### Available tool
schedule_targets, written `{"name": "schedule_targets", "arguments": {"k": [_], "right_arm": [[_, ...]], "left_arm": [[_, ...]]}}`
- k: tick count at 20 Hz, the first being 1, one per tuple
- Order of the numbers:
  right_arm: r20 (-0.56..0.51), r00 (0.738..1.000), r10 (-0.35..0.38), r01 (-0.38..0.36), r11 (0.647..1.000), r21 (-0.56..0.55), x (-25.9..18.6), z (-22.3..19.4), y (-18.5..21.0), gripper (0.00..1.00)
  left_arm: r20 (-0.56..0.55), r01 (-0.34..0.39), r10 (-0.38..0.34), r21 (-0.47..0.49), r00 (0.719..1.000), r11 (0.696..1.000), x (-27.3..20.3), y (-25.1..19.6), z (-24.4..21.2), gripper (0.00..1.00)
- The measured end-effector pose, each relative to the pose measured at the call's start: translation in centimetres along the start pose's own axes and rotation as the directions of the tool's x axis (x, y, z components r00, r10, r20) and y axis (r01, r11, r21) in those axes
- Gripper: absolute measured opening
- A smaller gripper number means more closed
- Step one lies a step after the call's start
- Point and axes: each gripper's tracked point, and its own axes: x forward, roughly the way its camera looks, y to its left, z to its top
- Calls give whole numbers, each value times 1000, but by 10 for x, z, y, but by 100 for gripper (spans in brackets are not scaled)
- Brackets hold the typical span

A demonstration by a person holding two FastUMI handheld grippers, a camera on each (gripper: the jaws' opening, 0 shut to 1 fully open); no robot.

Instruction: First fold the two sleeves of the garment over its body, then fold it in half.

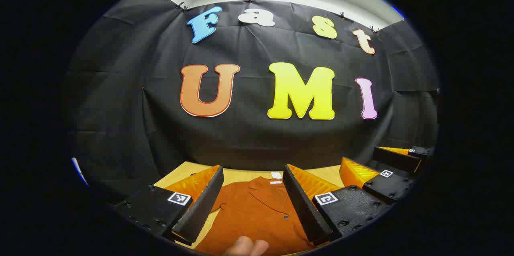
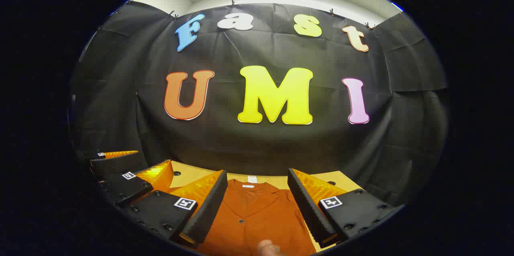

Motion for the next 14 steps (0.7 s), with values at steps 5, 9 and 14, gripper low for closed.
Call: {"name": "schedule_targets", "arguments": {"k": [5, 9, 14], "right_arm": [[6, 1000, -6, 6, 1000, 13, -5, -4, 2, 94], [12, 1000, -15, 15, 1000, 16, -7, -5, -2, 94], [-6, 1000, -30, 30, 999, 18, -3, -12, -11, 94]], "left_arm": [[-3, -2, 2, 18, 1000, 1000, -4, 4, -1, 96], [5, 2, -3, 28, 1000, 1000, -4, 1, 3, 96], [-7, 4, -4, 33, 1000, 999, -1, -4, -3, 96]]}}
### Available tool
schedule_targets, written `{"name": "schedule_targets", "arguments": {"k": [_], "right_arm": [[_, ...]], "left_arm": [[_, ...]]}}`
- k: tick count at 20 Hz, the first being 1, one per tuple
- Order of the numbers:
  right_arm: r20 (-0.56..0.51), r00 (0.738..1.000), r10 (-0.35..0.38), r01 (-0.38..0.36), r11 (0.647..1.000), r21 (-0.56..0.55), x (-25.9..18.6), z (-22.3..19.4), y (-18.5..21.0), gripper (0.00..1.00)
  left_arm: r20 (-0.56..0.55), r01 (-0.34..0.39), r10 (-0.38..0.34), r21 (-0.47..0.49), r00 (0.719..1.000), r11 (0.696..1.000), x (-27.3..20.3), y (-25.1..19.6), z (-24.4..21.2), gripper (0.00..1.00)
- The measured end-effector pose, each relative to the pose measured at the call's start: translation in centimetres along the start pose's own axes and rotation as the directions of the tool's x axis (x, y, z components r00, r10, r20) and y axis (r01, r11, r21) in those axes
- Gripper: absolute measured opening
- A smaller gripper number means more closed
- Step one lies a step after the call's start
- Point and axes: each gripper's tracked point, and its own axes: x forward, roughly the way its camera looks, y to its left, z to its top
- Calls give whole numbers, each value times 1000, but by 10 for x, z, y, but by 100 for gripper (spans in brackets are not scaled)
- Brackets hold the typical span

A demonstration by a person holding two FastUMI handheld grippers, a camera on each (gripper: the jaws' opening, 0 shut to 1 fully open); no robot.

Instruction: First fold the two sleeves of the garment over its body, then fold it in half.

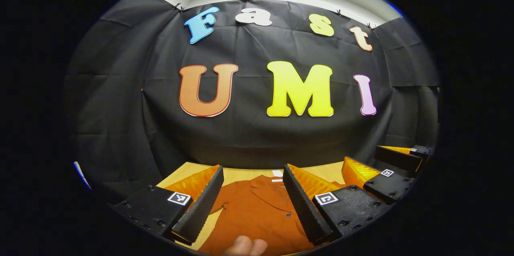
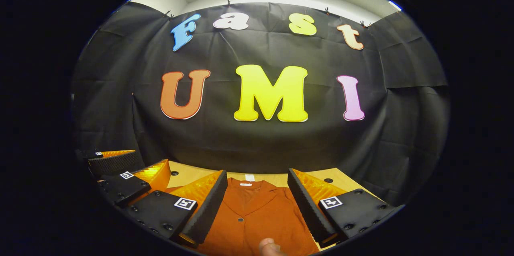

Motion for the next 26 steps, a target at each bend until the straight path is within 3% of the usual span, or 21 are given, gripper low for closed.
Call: {"name": "schedule_targets", "arguments": {"k": [26], "right_arm": [[-13, 999, -35, 36, 999, 26, -1, -4, -28, 95]], "left_arm": [[-21, 25, -24, 12, 999, 1000, 4, -24, -1, 96]]}}
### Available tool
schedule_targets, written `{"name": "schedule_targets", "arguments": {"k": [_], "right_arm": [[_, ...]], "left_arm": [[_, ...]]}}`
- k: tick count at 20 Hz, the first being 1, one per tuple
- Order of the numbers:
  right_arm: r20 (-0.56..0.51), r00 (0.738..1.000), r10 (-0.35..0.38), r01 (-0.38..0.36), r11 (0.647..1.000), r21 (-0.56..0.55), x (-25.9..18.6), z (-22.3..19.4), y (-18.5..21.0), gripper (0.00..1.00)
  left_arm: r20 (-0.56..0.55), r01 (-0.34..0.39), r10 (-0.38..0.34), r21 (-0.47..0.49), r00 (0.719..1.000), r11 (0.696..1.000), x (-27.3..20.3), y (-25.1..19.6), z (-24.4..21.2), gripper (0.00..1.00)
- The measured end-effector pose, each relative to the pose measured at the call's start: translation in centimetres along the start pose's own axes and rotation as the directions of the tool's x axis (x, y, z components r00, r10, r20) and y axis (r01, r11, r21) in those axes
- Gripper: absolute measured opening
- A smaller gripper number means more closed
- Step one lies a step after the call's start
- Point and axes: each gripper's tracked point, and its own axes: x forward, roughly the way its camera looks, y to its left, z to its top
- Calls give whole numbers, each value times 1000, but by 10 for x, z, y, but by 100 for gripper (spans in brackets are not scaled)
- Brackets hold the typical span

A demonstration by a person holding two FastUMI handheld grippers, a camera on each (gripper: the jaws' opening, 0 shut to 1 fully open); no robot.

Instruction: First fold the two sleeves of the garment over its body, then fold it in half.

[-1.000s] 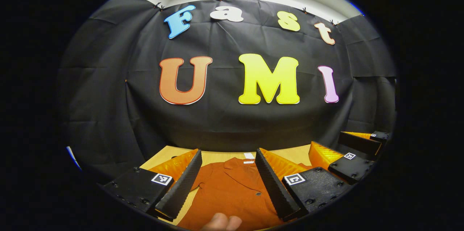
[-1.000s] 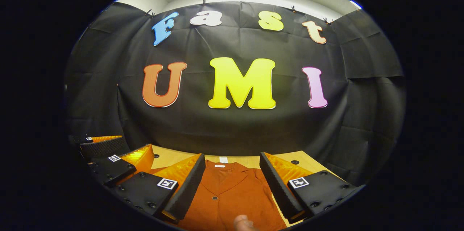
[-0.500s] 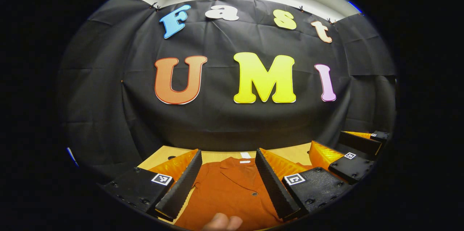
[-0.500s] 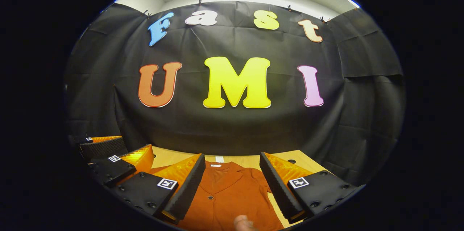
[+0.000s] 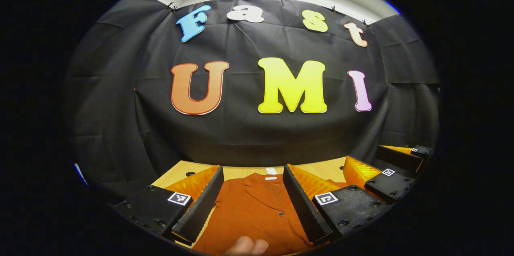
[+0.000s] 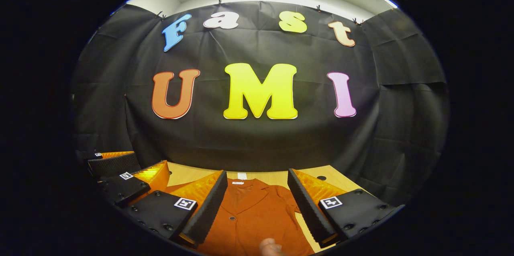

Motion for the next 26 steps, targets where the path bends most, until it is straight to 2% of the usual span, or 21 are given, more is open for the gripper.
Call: {"name": "schedule_targets", "arguments": {"k": [2, 8, 11, 14, 17, 19, 21, 23, 24, 26], "right_arm": [[4, 1000, -11, 11, 1000, 1, 1, 2, -6, 94], [-5, 999, -49, 50, 999, 17, 16, 9, -51, 94], [-108, 989, -103, 110, 992, 65, 36, -5, -97, 95], [-227, 954, -194, 215, 974, 69, 61, -31, -162, 96], [-269, 914, -303, 321, 947, 25, 83, -49, -239, 96], [-285, 890, -355, 362, 932, -28, 92, -62, -278, 95], [-318, 869, -379, 381, 923, -59, 100, -78, -311, 96], [-375, 842, -387, 401, 915, -43, 106, -99, -339, 96], [-406, 826, -390, 412, 910, -36, 111, -111, -353, 94], [-453, 795, -403, 428, 902, -52, 112, -134, -378, 96]], "left_arm": [[-6, 21, -21, -25, 1000, 999, -1, -8, -4, 96], [-62, -5, 3, -34, 998, 999, 4, -15, -26, 96], [-124, 35, -47, -102, 991, 994, 5, -37, -44, 96], [-176, 47, -67, -116, 982, 992, -1, -51, -62, 97], [-214, 42, -67, -119, 975, 992, -3, -61, -77, 96], [-242, 30, -62, -133, 968, 991, -1, -70, -87, 96], [-283, -3, -36, -135, 959, 991, -3, -72, -97, 96], [-312, -22, -22, -136, 950, 991, -6, -76, -104, 96], [-318, -32, -6, -117, 948, 993, -9, -78, -107, 96], [-337, -60, 29, -84, 941, 995, -13, -80, -117, 97]]}}
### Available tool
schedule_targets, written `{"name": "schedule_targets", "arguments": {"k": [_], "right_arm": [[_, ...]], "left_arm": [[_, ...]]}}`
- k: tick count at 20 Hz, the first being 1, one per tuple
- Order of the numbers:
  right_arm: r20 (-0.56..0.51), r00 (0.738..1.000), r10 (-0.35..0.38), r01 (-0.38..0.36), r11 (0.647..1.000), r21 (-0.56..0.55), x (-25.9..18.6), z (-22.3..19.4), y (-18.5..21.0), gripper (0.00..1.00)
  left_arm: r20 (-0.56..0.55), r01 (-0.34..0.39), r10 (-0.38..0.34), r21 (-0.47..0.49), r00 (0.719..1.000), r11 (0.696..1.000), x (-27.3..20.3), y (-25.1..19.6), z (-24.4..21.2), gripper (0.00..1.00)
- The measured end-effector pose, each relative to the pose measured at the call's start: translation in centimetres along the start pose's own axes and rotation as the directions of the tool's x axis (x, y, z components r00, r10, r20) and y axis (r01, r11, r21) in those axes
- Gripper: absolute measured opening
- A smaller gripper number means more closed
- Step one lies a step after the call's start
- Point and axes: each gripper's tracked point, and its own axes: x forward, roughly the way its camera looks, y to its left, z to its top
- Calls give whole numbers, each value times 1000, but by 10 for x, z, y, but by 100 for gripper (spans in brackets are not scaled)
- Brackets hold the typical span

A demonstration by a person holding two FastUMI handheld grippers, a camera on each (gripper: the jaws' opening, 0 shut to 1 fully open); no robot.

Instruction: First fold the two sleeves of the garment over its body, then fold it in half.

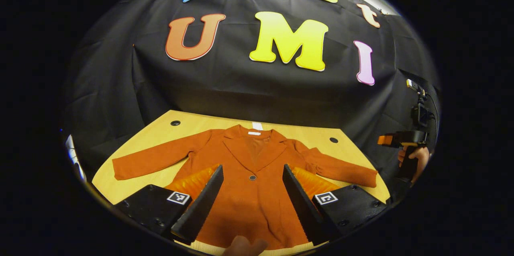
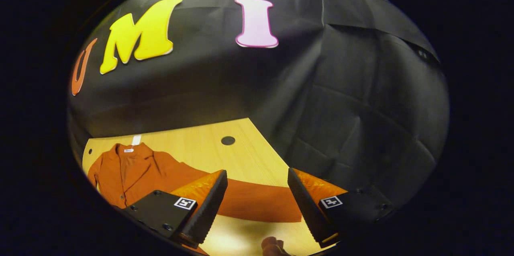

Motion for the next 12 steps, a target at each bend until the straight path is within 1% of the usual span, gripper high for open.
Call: {"name": "schedule_targets", "arguments": {"k": [1, 2, 3, 4, 5, 6, 7, 8, 9, 10, 12], "right_arm": [[-24, 1000, -11, 10, 1000, -7, 11, -8, -9, 96], [-58, 998, -19, 19, 1000, -9, 20, -17, -20, 96], [-108, 994, -24, 23, 1000, -7, 28, -28, -30, 96], [-164, 986, -27, 25, 1000, -12, 35, -39, -41, 96], [-236, 972, -16, 12, 1000, -18, 45, -53, -49, 96], [-320, 947, 10, -12, 1000, -4, 55, -70, -53, 96], [-395, 916, 75, -62, 997, 48, 59, -81, -49, 96], [-460, 877, 138, -104, 990, 98, 63, -91, -49, 96], [-501, 852, 155, -108, 987, 121, 63, -95, -55, 96], [-532, 834, 147, -94, 988, 125, 65, -93, -63, 96], [-599, 786, 154, -64, 984, 169, 75, -104, -70, 98]], "left_arm": [[-25, -3, 3, 2, 1000, 1000, -1, -5, -9, 100], [-50, -7, 8, 3, 999, 1000, -2, -9, -18, 96], [-68, -17, 18, 8, 998, 1000, -5, -11, -24, 96], [-80, -29, 30, 11, 996, 1000, -7, -13, -28, 96], [-87, -41, 42, 14, 995, 999, -9, -14, -30, 96], [-92, -56, 58, 19, 994, 998, -11, -15, -31, 96], [-95, -71, 73, 21, 993, 997, -13, -14, -33, 96], [-98, -85, 87, 22, 991, 996, -15, -13, -36, 96], [-102, -101, 102, 20, 989, 995, -17, -14, -38, 96], [-111, -116, 117, 15, 987, 993, -18, -14, -41, 96], [-134, -149, 149, 8, 980, 989, -23, -13, -50, 96]]}}
